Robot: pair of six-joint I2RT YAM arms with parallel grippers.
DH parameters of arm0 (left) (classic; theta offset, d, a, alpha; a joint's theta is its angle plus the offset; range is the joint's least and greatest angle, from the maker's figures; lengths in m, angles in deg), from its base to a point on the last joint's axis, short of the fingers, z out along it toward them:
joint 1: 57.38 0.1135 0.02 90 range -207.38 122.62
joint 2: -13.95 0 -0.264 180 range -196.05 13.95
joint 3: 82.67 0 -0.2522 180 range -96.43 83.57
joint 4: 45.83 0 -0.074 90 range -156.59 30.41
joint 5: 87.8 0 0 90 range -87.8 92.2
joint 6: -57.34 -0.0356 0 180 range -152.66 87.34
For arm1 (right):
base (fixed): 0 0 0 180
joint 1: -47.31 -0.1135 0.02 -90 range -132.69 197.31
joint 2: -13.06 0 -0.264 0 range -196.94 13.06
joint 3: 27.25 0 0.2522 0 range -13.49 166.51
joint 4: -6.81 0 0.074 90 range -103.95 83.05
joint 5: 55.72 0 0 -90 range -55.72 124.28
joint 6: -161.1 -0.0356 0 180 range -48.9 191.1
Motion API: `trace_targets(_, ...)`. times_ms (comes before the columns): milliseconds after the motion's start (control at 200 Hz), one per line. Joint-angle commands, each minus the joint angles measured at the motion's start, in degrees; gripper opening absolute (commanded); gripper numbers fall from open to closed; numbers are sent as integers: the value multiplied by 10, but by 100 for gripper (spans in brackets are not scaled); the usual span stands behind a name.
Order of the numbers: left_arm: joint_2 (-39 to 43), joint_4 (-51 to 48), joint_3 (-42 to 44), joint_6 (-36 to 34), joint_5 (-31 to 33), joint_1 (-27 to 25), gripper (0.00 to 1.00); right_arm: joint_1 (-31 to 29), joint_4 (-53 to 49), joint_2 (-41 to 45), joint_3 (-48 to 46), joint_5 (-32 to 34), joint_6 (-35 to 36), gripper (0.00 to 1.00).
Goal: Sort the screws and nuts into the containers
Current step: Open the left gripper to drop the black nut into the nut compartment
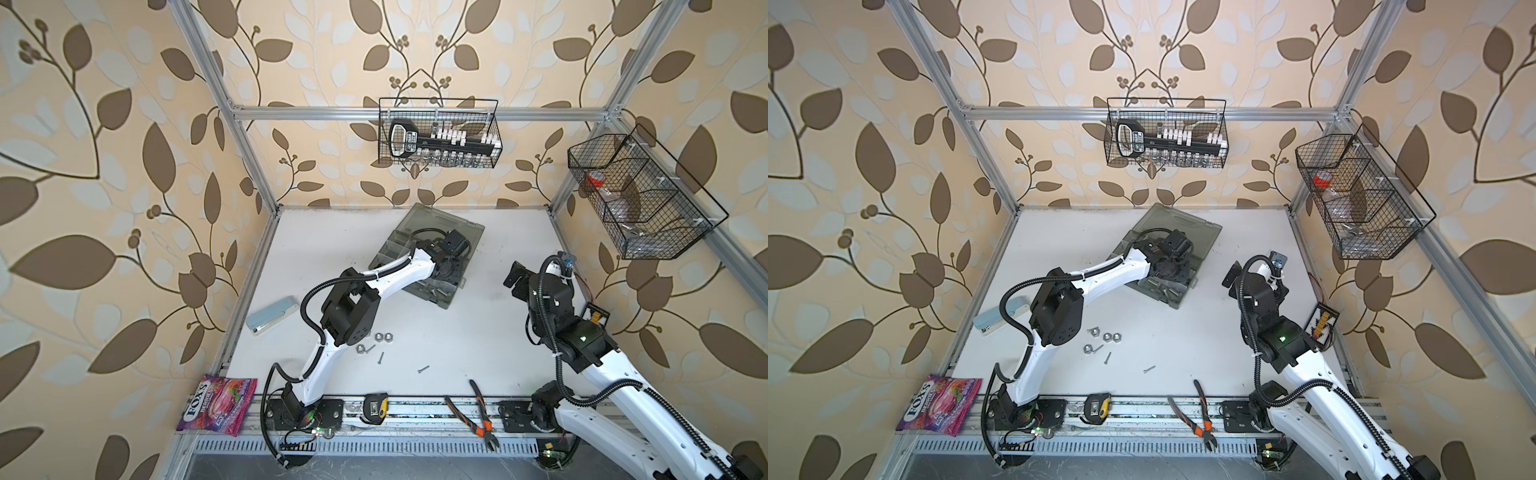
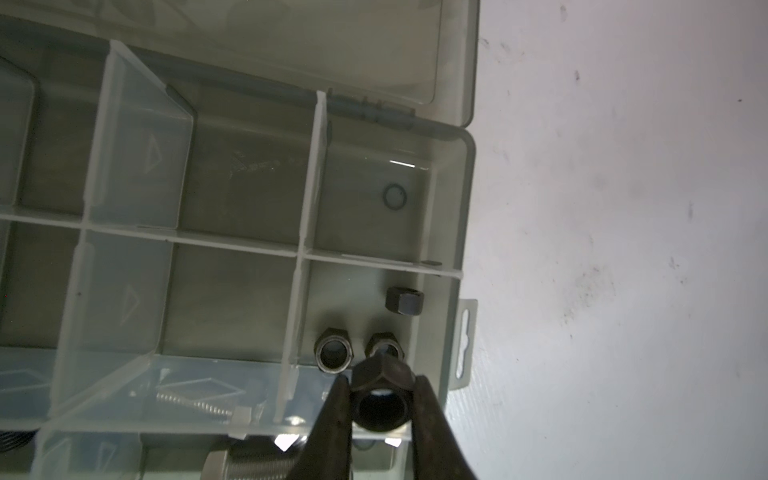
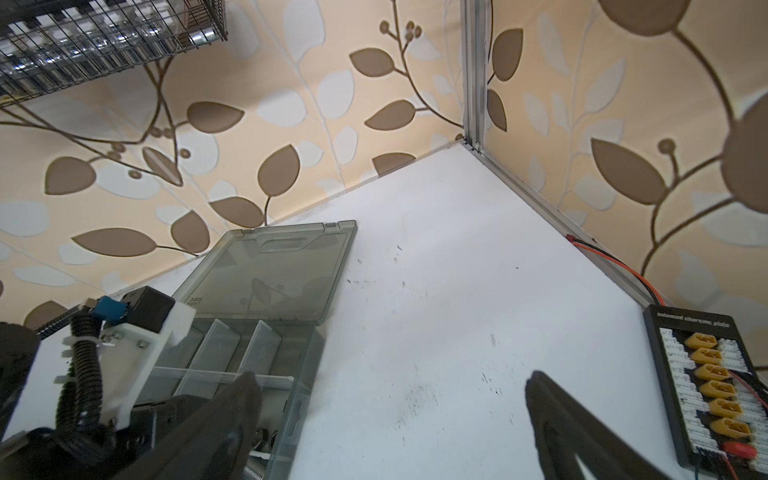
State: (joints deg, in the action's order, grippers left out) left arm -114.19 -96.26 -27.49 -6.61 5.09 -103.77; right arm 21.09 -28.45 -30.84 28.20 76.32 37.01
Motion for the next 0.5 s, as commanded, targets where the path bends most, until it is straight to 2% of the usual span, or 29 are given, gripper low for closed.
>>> trace_targets(0, -7, -15, -34, -10, -13, 4, 24, 2, -14, -7, 13, 6, -2, 100)
trace_targets(325, -41, -20, -80, -6, -24, 7, 33, 1, -18, -12, 16, -6, 3, 100)
trace_targets(495, -24, -23, -74, 0, -24, 6, 35, 2, -21, -10, 16, -12, 6, 100)
